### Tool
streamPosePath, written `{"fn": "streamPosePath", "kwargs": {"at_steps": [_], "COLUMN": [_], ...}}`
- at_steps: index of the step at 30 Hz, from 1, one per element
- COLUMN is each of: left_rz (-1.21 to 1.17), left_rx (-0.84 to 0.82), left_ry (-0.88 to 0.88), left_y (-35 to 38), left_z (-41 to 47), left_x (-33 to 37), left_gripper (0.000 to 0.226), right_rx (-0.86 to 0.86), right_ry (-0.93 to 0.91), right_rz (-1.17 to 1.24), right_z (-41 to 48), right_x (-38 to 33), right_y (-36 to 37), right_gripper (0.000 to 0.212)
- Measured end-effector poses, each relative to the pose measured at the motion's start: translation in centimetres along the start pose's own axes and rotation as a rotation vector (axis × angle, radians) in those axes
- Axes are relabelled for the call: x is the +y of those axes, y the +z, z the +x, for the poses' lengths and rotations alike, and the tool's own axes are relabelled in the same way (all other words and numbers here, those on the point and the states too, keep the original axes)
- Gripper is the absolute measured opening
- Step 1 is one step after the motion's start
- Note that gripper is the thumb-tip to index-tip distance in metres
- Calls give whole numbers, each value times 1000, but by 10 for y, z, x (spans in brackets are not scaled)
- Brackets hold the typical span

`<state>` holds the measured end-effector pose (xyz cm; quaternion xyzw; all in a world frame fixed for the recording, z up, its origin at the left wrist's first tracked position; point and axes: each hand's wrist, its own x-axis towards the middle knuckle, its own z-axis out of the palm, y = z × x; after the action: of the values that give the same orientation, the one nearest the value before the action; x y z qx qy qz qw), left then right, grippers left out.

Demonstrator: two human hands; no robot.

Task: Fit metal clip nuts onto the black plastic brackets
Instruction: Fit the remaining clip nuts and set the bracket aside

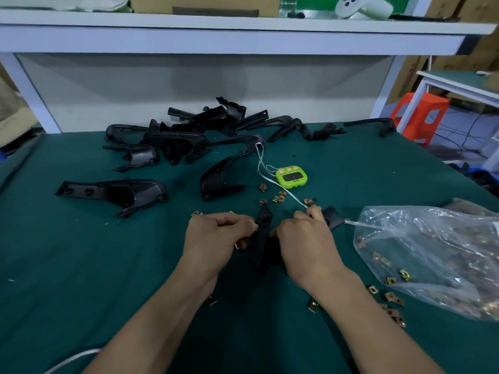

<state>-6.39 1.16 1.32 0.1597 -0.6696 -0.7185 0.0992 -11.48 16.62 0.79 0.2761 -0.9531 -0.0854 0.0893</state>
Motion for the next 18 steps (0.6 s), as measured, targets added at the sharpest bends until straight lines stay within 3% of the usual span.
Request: {"fn": "streamPosePath", "kwargs": {"at_steps": [8, 14, 18], "left_rz": [193, 153, 592], "left_rx": [6, -48, -35], "left_ry": [153, 143, 307], "left_y": [14, 11, 2], "left_z": [-12, -6, -2], "left_x": [-9, -7, -11], "left_gripper": [16, 19, 24], "right_rx": [-37, 22, 95], "right_ry": [61, 151, 284], "right_rz": [56, 126, 246], "right_z": [0, 4, 4], "right_x": [3, 10, 29], "right_y": [7, 8, 6], "right_gripper": [20, 36, 50]}}
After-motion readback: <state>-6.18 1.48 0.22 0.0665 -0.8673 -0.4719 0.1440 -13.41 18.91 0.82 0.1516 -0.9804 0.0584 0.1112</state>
